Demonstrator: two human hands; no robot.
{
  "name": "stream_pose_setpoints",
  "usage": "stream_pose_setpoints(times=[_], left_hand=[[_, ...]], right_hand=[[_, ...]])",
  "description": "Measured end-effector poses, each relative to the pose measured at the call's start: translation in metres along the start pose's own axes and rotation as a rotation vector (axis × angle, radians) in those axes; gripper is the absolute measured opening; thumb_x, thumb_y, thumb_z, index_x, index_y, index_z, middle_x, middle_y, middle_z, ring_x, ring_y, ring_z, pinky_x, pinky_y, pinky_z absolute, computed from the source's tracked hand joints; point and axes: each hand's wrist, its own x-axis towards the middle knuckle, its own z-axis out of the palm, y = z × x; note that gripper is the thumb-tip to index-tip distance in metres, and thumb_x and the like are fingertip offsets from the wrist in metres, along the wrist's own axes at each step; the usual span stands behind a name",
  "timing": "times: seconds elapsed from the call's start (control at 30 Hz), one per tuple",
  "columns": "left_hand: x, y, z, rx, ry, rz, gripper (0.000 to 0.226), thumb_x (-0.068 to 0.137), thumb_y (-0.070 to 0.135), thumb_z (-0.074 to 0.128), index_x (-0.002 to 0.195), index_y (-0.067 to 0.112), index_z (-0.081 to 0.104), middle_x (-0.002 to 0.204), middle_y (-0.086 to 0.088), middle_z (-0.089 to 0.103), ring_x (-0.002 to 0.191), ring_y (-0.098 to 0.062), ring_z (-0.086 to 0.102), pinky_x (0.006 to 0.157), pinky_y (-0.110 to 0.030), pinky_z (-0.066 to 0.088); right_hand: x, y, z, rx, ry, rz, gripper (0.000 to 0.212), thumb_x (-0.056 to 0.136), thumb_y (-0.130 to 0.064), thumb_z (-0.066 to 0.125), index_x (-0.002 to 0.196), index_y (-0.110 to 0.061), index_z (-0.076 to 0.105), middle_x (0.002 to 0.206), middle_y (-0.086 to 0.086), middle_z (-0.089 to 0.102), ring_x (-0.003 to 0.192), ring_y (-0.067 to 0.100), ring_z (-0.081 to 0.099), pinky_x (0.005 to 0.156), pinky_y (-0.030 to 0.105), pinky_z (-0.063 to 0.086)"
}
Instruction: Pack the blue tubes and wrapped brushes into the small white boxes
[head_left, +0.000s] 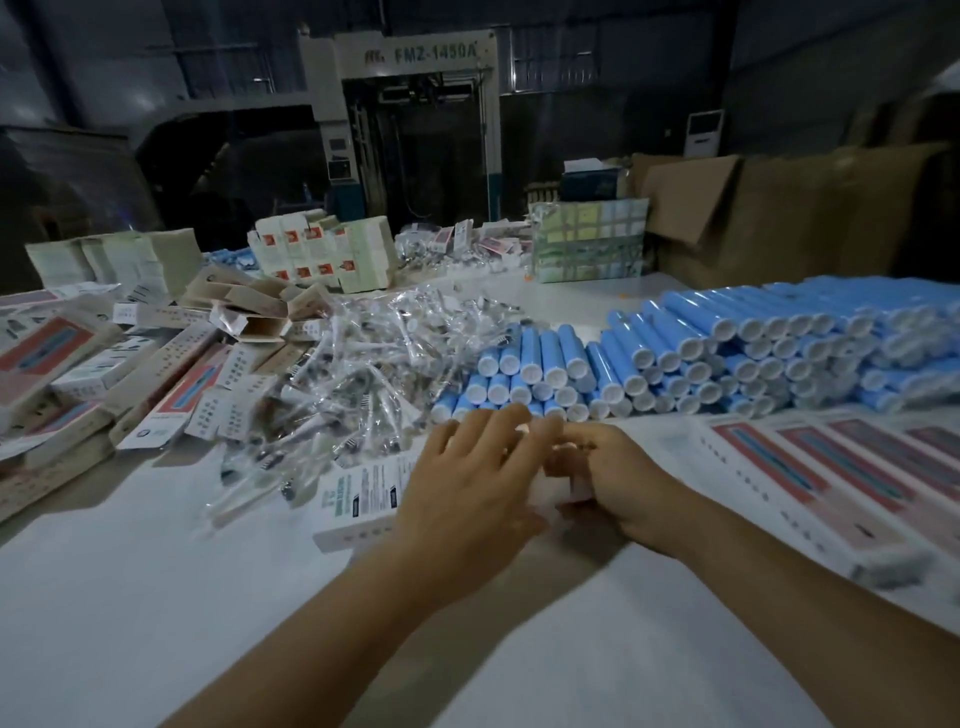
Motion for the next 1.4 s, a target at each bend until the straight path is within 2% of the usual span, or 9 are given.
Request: stream_pose_setpoints(times=[0.1,0.17,0.33,0.5,0.93,1.1,1.2,1.27,1.4], left_hand=[[-0.002,-0.006,-0.006,0.013,-0.279,-0.264,0.099,0.07,0.081,0.025,0.148,0.02,0.022,0.14,-0.001,0.044,0.127,-0.025,0.042,0.105,-0.042,0.03],[-0.005,-0.006,0.0,0.029,-0.304,-0.276,0.097,0.067,0.082,0.009,0.144,0.024,0.019,0.135,0.005,0.044,0.121,-0.019,0.044,0.1,-0.035,0.03],[-0.007,-0.002,0.004,0.097,-0.334,-0.189,0.082,0.081,0.076,0.018,0.141,0.02,0.022,0.131,0.003,0.044,0.115,-0.02,0.045,0.091,-0.034,0.034],[-0.006,0.004,0.011,0.106,-0.433,-0.165,0.08,0.089,0.069,0.024,0.146,0.013,0.016,0.14,-0.007,0.038,0.122,-0.026,0.04,0.095,-0.039,0.031],[0.002,0.011,0.019,-0.041,-0.486,-0.08,0.075,0.083,0.066,0.01,0.129,0.011,0.033,0.124,-0.013,0.046,0.109,-0.03,0.043,0.087,-0.045,0.031],[0.001,0.008,0.022,0.004,-0.453,-0.094,0.071,0.092,0.068,0.022,0.132,0.011,0.036,0.126,-0.011,0.048,0.111,-0.03,0.046,0.089,-0.042,0.033],[0.001,0.006,0.02,0.085,-0.383,-0.124,0.083,0.084,0.074,0.011,0.123,0.013,0.051,0.115,-0.007,0.058,0.101,-0.027,0.055,0.082,-0.037,0.041],[0.001,0.008,0.019,0.056,-0.402,-0.126,0.099,0.07,0.078,-0.005,0.129,0.013,0.043,0.125,-0.007,0.053,0.109,-0.028,0.051,0.087,-0.038,0.037],[0.0,0.004,0.017,0.039,-0.387,-0.183,0.097,0.07,0.072,-0.007,0.14,0.015,0.027,0.134,-0.004,0.044,0.117,-0.026,0.045,0.09,-0.038,0.033]], right_hand=[[-0.002,0.0,-0.007,-0.166,-0.028,-0.008,0.018,0.094,-0.008,0.051,0.101,-0.009,0.068,0.082,0.017,0.069,0.047,0.019,0.052,0.038,0.022,0.036],[-0.004,0.0,-0.011,-0.243,-0.04,0.004,0.02,0.094,-0.009,0.05,0.102,-0.011,0.068,0.084,0.018,0.07,0.042,0.018,0.05,0.037,0.022,0.033],[0.013,-0.015,-0.016,-0.427,0.203,-0.007,0.025,0.094,-0.015,0.048,0.079,-0.008,0.067,0.069,0.001,0.067,0.053,0.013,0.056,0.044,0.022,0.04],[0.081,-0.047,-0.044,-0.802,0.504,-0.151,0.022,0.092,-0.012,0.045,0.088,0.002,0.063,0.09,0.018,0.066,0.076,0.026,0.059,0.064,0.033,0.048],[0.191,-0.086,-0.043,-1.531,0.254,0.317,0.033,0.094,-0.025,0.052,0.068,-0.005,0.053,0.066,0.009,0.052,0.055,0.019,0.049,0.052,0.029,0.043],[0.172,-0.087,-0.046,-1.277,0.326,0.274,0.027,0.089,-0.023,0.057,0.091,0.004,0.058,0.077,0.013,0.058,0.06,0.022,0.052,0.05,0.028,0.042],[0.149,-0.087,-0.055,-0.734,0.444,0.12,0.085,0.084,-0.015,0.057,0.152,-0.014,0.005,0.071,0.012,0.054,0.049,0.02,0.046,0.043,0.025,0.038],[0.119,-0.085,-0.061,-0.419,0.449,-0.002,0.098,0.082,-0.011,0.056,0.151,-0.032,-0.011,0.073,0.012,0.054,0.039,0.018,0.043,0.039,0.023,0.038],[0.046,-0.052,-0.068,-0.036,0.493,-0.206,0.098,0.083,-0.001,0.056,0.147,-0.047,-0.002,0.094,0.021,0.057,0.038,0.021,0.056,0.041,0.029,0.047]])
